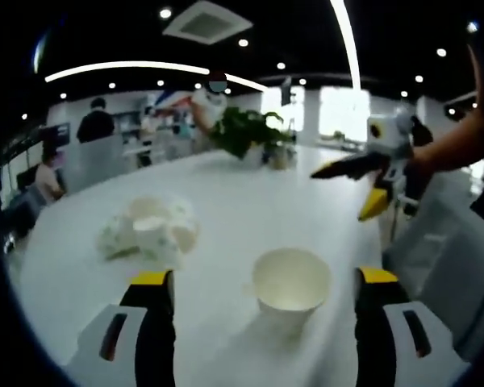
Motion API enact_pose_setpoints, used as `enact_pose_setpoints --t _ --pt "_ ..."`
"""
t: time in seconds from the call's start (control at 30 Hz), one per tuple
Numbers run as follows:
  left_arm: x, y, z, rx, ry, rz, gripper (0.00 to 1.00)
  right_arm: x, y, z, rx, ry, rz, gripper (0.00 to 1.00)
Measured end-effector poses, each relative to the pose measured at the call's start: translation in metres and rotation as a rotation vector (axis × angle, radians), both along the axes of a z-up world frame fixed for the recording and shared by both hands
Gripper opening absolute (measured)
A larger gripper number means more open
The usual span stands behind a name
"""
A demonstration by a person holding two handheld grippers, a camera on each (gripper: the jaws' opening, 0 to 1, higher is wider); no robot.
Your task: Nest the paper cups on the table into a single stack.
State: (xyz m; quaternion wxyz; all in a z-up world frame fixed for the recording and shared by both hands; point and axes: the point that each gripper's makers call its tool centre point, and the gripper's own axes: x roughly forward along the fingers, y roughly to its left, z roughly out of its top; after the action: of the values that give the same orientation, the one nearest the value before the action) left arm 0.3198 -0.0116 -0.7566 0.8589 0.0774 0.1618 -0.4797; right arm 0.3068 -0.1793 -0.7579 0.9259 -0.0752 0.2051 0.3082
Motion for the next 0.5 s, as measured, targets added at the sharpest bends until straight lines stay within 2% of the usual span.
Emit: enact_pose_setpoints --t 0.07,0.17,0.23,0.5 --pt "0.005 0.014 0.008 -0.006 0.008 0.042 0.94 0.002 -0.001 0.001 0.002 -0.004 -0.004 0.99" --pt "0.006 0.028 0.010 0.000 0.044 0.069 0.95 0.005 -0.003 0.003 0.007 -0.007 -0.009 0.99" --pt "0.008 0.038 0.011 0.025 0.026 0.087 0.97 0.007 -0.005 0.004 0.014 -0.009 -0.017 0.99" --pt "0.012 0.087 0.014 0.012 0.036 0.231 0.98 0.019 -0.010 0.009 0.030 -0.018 -0.026 0.99"
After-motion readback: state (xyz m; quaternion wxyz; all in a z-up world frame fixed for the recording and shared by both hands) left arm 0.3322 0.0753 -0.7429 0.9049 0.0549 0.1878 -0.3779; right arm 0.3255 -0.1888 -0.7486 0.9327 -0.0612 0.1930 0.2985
